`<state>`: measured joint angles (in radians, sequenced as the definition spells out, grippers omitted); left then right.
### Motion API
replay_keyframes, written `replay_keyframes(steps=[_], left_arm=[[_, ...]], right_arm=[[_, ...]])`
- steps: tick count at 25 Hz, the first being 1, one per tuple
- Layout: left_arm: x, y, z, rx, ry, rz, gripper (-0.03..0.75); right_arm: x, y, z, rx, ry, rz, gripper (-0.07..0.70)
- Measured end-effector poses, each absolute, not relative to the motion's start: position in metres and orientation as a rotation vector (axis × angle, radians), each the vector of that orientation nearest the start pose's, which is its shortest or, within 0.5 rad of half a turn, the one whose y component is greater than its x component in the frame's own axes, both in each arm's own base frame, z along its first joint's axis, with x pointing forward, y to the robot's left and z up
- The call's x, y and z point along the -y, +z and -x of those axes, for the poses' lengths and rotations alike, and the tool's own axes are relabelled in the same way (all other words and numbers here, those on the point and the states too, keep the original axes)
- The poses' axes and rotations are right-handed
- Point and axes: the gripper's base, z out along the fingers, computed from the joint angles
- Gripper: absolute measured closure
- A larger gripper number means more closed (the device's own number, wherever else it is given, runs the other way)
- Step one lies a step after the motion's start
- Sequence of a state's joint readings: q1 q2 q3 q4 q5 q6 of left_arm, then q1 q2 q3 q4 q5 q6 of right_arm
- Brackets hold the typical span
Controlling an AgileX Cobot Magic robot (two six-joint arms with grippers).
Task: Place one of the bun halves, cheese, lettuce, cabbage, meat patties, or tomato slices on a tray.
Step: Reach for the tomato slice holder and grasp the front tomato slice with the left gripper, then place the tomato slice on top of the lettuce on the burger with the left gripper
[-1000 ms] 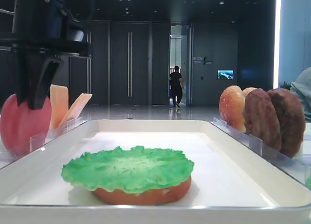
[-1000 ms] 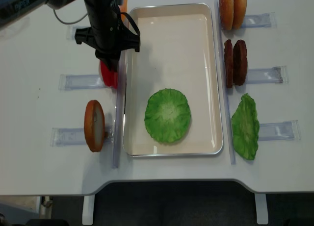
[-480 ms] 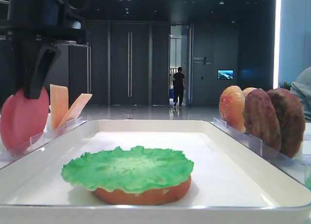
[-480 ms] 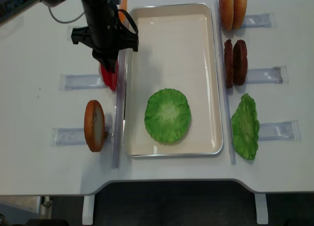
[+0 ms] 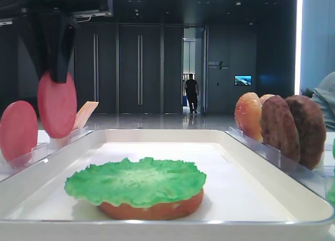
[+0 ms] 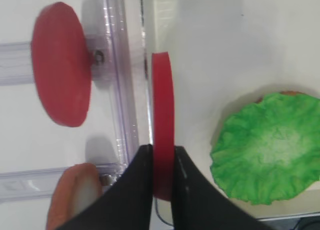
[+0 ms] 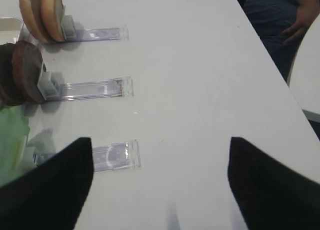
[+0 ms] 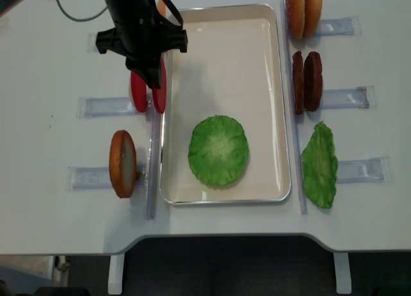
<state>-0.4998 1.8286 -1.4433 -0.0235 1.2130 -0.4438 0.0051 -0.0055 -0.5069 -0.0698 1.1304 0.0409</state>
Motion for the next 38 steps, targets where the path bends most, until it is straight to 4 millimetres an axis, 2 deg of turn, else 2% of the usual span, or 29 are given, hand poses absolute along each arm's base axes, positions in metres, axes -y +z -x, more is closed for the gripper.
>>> replay_keyframes(steps=[6, 14, 24, 31, 38], left_arm=[[0.181, 0.253, -0.309, -3.106, -0.220, -0.103, 0.652], [0.187, 0.277, -0.293, -3.061, -0.366, -0.190, 0.652], [0.182, 0.285, -0.263, -3.058, -0.539, -0.258, 0.652], [0.182, 0.272, -0.249, -3.001, -0.687, -0.319, 0.652], [0.184, 0.246, -0.242, -2.949, -0.797, -0.357, 0.652]], right_arm=[[0.006, 0.274, 0.010, -2.100, -0.057, -0.044, 0.094], [0.006, 0.274, 0.010, -2.100, -0.057, -0.044, 0.094], [0.006, 0.274, 0.010, -2.100, -0.057, -0.044, 0.094], [0.006, 0.274, 0.010, -2.100, -0.057, -0.044, 0.094], [0.006, 0.274, 0.010, -2.100, -0.057, -0.044, 0.094]])
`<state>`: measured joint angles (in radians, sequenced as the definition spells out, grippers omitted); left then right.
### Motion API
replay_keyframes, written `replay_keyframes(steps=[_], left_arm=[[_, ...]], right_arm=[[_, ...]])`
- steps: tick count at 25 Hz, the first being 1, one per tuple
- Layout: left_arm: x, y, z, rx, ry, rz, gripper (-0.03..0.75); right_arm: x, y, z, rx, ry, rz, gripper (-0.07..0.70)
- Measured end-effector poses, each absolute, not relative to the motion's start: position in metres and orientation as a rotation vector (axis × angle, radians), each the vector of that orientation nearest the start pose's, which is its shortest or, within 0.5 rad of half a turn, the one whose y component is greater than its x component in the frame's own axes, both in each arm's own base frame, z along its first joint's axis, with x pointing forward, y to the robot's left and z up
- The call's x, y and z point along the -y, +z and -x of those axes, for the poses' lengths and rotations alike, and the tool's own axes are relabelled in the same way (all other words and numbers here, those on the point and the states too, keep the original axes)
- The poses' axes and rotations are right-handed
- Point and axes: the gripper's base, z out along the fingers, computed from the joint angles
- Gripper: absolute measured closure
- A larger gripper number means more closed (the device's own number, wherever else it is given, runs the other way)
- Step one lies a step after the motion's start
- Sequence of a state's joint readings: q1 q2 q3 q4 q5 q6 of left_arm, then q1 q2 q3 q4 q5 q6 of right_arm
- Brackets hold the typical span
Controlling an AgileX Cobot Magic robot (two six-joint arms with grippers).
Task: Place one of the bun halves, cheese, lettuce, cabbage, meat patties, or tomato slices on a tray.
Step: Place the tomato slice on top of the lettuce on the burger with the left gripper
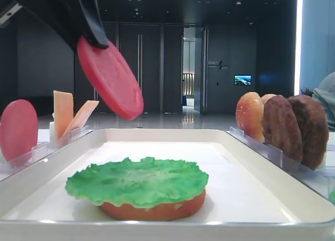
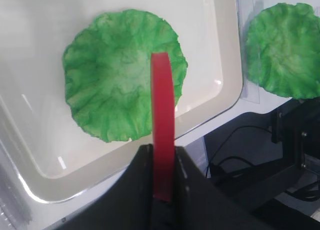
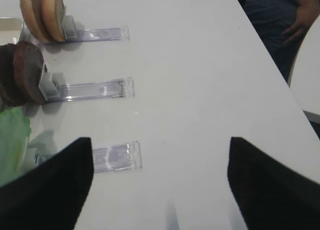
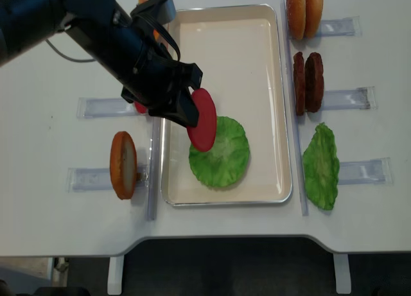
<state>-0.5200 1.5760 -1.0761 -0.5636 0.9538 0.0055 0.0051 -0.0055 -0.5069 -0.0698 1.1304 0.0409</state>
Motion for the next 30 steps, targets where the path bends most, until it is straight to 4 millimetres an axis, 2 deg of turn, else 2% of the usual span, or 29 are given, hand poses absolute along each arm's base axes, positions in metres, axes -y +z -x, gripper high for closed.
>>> replay_keyframes(steps=[12, 20, 30], left_arm=[[0.183, 0.209, -0.227, -2.878, -0.957, -0.297, 0.652], [0.188, 0.195, -0.231, -2.823, -1.023, -0.271, 0.652], [0.193, 0.179, -0.235, -2.853, -1.051, -0.274, 0.652]], right_arm=[[0.006, 0.274, 0.010, -2.100, -0.057, -0.044, 0.094], [0.006, 0.274, 0.010, -2.100, -0.057, -0.044, 0.094], [0.006, 0.274, 0.010, -2.100, -0.057, -0.044, 0.094]])
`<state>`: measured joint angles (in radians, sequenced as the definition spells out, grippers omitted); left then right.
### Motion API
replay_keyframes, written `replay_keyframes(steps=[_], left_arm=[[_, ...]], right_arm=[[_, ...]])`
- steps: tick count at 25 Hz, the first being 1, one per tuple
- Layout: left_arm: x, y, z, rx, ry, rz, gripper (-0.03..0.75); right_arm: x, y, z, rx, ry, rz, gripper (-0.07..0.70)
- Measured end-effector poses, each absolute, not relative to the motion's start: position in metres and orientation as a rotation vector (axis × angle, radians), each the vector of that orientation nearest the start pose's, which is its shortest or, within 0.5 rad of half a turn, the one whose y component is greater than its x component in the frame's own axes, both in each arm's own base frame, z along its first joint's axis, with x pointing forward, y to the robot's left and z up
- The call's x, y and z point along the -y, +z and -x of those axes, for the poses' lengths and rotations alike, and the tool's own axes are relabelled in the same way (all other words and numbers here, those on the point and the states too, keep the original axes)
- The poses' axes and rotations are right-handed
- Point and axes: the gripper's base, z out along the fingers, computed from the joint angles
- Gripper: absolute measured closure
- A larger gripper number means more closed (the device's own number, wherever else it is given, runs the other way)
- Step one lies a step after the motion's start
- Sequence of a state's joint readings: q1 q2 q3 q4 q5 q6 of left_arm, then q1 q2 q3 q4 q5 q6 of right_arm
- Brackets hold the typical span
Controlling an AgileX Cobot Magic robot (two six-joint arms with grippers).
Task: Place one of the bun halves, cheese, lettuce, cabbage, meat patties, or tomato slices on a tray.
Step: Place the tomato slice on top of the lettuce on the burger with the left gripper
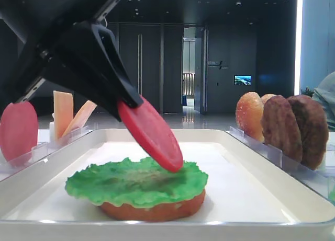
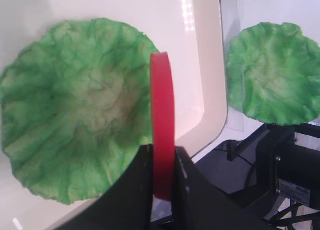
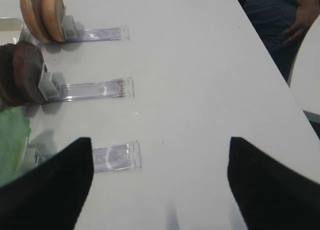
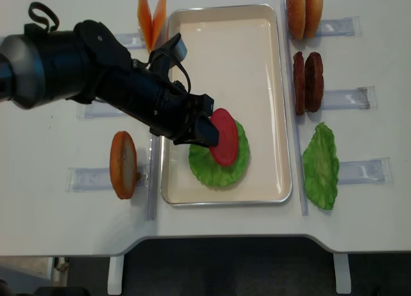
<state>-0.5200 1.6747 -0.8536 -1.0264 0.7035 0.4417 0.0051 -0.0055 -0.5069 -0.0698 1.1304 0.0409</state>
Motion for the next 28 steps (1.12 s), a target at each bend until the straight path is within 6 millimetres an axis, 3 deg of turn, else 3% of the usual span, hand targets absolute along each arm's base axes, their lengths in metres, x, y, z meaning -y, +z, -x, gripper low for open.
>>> replay_keyframes(steps=[28], left_arm=[[0.195, 0.167, -0.237, -2.878, -1.067, -0.259, 0.652]], right_arm=[[0.006, 0.274, 0.010, -2.100, -0.057, -0.044, 0.094]])
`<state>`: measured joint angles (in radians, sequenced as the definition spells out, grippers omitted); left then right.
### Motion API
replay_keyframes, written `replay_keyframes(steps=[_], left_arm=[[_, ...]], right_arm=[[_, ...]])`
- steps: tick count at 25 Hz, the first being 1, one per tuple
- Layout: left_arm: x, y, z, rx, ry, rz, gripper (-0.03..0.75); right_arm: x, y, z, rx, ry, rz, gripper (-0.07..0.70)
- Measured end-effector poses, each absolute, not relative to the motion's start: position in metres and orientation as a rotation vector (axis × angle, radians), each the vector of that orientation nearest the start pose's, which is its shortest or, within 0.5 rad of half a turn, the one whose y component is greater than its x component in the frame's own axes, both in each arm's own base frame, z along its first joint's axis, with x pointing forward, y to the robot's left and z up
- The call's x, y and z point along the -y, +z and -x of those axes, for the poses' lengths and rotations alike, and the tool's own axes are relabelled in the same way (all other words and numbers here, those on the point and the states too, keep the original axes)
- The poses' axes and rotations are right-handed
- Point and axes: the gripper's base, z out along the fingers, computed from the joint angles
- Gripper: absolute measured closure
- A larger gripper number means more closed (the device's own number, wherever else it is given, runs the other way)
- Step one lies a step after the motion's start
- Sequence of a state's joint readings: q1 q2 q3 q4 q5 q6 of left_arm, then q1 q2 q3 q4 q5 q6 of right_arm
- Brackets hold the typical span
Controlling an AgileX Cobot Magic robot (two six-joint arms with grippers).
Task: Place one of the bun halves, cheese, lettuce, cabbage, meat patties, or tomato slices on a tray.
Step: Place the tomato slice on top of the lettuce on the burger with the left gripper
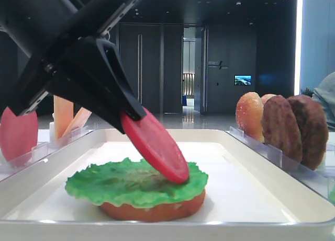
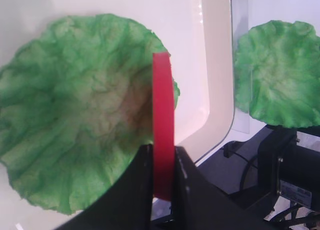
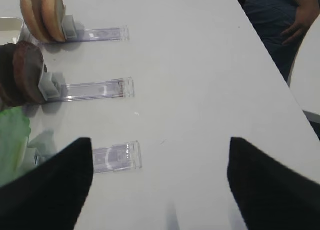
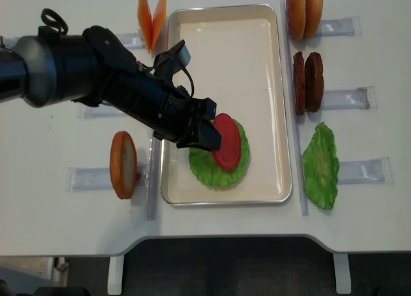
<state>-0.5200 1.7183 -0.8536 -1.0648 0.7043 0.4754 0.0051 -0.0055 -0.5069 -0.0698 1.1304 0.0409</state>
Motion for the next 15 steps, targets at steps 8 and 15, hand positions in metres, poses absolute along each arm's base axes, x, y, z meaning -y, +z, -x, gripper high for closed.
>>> replay_keyframes(steps=[8, 15], left_arm=[[0.1946, 0.1668, -0.2377, -2.889, -1.053, -0.238, 0.652], [0.1943, 0.1665, -0.2379, -2.894, -1.046, -0.226, 0.620]], right_arm=[[0.0058, 0.2737, 0.0097, -2.100, -0.057, -0.044, 0.094], [0.0058, 0.2737, 0.0097, -2.100, -0.057, -0.044, 0.094]])
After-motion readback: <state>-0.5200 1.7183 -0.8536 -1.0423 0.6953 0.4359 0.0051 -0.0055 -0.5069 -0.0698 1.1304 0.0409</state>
